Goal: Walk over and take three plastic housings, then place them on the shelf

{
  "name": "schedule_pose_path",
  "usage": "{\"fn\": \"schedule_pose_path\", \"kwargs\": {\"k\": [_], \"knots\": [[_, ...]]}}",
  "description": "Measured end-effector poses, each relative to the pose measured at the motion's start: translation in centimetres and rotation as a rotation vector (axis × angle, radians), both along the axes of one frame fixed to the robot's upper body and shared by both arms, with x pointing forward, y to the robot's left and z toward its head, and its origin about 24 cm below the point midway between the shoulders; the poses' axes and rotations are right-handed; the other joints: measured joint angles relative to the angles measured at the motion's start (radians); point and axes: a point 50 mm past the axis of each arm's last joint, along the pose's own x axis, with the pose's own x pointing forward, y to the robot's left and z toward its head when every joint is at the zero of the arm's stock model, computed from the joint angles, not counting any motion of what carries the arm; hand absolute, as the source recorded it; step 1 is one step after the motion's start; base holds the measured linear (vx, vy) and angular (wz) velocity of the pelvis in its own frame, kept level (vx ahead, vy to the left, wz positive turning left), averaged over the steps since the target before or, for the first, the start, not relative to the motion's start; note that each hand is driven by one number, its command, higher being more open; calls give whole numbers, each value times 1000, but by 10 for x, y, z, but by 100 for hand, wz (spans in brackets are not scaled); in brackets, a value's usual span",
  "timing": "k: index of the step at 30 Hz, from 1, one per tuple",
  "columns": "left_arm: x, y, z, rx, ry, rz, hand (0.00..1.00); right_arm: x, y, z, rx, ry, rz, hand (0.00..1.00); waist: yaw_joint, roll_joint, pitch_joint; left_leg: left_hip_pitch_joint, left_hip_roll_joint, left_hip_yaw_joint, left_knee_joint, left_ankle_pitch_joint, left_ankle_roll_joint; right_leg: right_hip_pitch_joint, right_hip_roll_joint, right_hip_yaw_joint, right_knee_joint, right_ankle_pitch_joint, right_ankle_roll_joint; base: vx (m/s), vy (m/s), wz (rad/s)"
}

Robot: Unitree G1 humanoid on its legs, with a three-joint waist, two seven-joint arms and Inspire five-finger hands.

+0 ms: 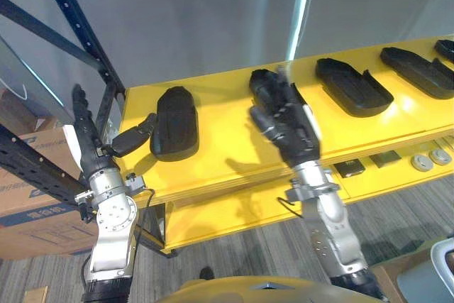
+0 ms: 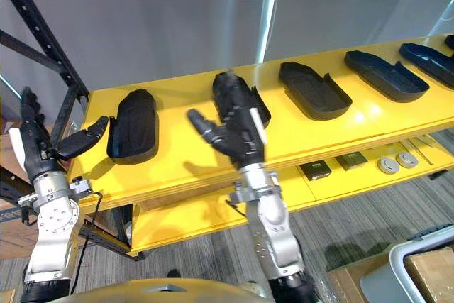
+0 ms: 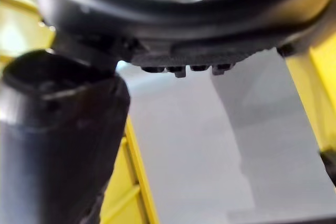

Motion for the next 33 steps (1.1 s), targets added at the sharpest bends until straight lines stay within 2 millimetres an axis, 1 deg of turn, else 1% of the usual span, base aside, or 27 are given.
{"fn": "schedule_pose_path", "kwargs": {"k": [1,3,4,5,6,7,9,10,11,12,13,14,16,19,22,24,25,28,30,33], "knots": [[1,1,-9,-38,37,-18,100,-2,-11,0,8,1,-38,100,-12,1,0,2,0,8,0,-1,-2,-3,0,8,3,0,0,12,8,-17],[3,5,-21,-65,98,-27,100,-6,-27,1,-2,0,-94,100,-37,3,0,2,0,28,0,-5,-7,-22,0,25,17,2,3,20,15,-26],[5,5,-23,-74,112,-32,100,-7,-30,0,-5,3,-108,100,-42,5,0,3,0,32,0,-5,-7,-25,1,31,21,2,3,20,14,-20],[12,7,-28,-91,139,-35,100,-11,-34,-3,-10,17,-123,100,-54,9,1,4,0,37,0,-6,-8,-30,2,40,29,-1,1,20,6,-14],[18,9,-32,-126,152,-40,100,-14,-36,-6,-15,33,-119,100,-61,14,1,9,3,45,0,-8,-9,-32,2,45,34,-4,0,17,1,-15],[20,9,-34,-141,157,-43,100,-15,-36,-7,-11,40,-112,100,-61,17,3,13,7,52,0,-10,-10,-32,2,49,35,-4,0,12,4,-24],[24,13,-40,-180,181,-33,100,-19,-36,-12,-18,67,-79,100,-67,32,3,23,10,74,0,-20,-7,-36,1,71,44,-9,0,2,13,-24],[27,17,-46,-204,204,-30,100,-21,-36,-14,-30,78,-62,100,-75,42,2,23,12,89,0,-25,0,-43,1,73,56,-15,1,5,9,-9],[28,20,-49,-216,217,-26,100,-22,-36,-14,-38,81,-54,100,-81,46,3,23,15,105,0,-25,0,-46,1,74,59,-16,1,0,0,0],[29,26,-56,-249,242,-7,100,-23,-38,-13,-60,83,-42,100,-95,53,5,24,24,150,0,-23,-1,-51,2,74,70,-23,3,8,-6,4],[27,33,-61,-272,249,30,100,-24,-40,-12,-79,77,-33,100,-106,57,6,25,29,174,1,-17,-5,-62,3,80,85,-31,3,10,-3,-5],[26,37,-62,-278,238,47,100,-24,-41,-11,-82,72,-30,100,-107,57,7,28,29,182,1,-16,-7,-67,4,88,93,-34,3,22,2,-24],[24,51,-63,-300,230,98,100,-27,-44,-6,-82,46,-26,100,-110,60,9,40,31,199,1,-15,-10,-72,6,105,109,-43,2,26,4,-22],[23,62,-63,-290,244,128,100,-30,-45,-1,-81,22,-5,100,-113,64,13,42,31,219,1,-20,-13,-88,8,125,122,-48,4,5,6,-15],[24,69,-64,-309,242,167,100,-33,-46,-1,-76,22,11,100,-115,66,18,55,32,239,1,-28,-14,-90,9,142,131,-53,5,7,9,-18],[23,73,-65,-319,242,192,100,-33,-46,0,-66,15,30,100,-122,69,19,57,30,248,1,-33,-10,-95,8,150,138,-56,6,15,10,-13],[22,77,-65,-329,236,208,100,-33,-46,0,-62,14,30,100,-135,70,20,57,31,258,1,-35,-11,-97,7,153,139,-56,6,23,7,-6],[25,79,-65,-347,234,215,100,-34,-49,0,-64,15,19,100,-138,75,24,64,32,274,1,-37,-13,-97,3,158,142,-59,7,23,10,-9],[26,80,-64,-368,221,200,100,-35,-49,3,-70,5,19,100,-140,81,41,73,30,286,1,-42,-11,-98,2,170,152,-64,8,18,11,-11],[29,77,-64,-412,198,136,100,-36,-48,8,-76,-20,33,100,-152,95,59,76,32,312,2,-43,-10,-99,0,172,157,-69,10,3,-1,1]]}}
